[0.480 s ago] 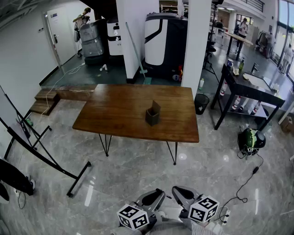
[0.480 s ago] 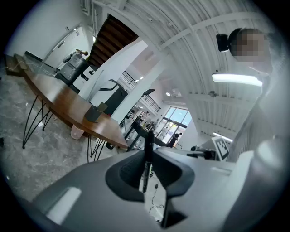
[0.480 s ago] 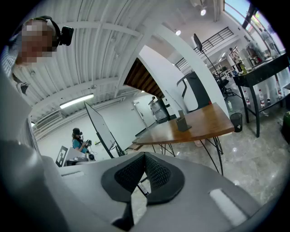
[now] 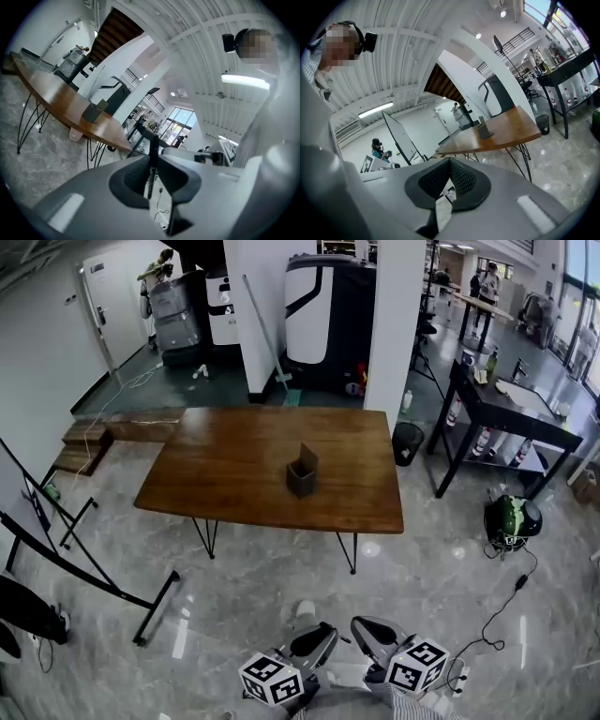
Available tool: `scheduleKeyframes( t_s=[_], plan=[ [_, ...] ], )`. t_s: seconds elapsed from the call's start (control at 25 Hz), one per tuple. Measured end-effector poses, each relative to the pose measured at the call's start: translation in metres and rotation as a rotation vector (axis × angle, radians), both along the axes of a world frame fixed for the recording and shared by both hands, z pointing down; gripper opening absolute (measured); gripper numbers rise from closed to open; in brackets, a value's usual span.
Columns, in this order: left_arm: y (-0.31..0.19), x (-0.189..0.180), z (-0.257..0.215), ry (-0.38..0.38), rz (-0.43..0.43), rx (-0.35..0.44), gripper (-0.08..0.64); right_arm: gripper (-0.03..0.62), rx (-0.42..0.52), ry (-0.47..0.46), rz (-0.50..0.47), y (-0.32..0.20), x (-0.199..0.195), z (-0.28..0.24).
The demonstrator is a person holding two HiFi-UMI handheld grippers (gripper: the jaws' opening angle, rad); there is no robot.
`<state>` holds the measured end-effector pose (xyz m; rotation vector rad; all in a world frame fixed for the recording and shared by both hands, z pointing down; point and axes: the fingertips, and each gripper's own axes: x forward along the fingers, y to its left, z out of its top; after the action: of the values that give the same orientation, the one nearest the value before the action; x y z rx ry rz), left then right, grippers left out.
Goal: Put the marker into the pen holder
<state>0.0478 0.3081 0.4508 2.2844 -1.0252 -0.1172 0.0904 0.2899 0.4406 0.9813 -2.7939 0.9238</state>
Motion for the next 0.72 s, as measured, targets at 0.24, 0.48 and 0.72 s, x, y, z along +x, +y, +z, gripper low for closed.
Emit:
scheduleKeyframes(
  t_s=[0.24,0.48,0.72],
  plan=[
    [-0.067,-0.017,0.005,-0.019,0.019,0.001,0.052,0.000,0.009,-0.025,0.025,-0.074,-0.013,0.000],
    [-0.155,-0.058,-0.006,-0.012,-0.014,-0.003,0.052,0.000,0.011,-0.079,0.066,-0.168,-0.032,-0.016],
    [-0.243,-0.098,-0.018,0.005,-0.026,0.018,0.052,0.000,0.033,-0.015,0.033,-0.250,-0.076,-0.022]
  ],
)
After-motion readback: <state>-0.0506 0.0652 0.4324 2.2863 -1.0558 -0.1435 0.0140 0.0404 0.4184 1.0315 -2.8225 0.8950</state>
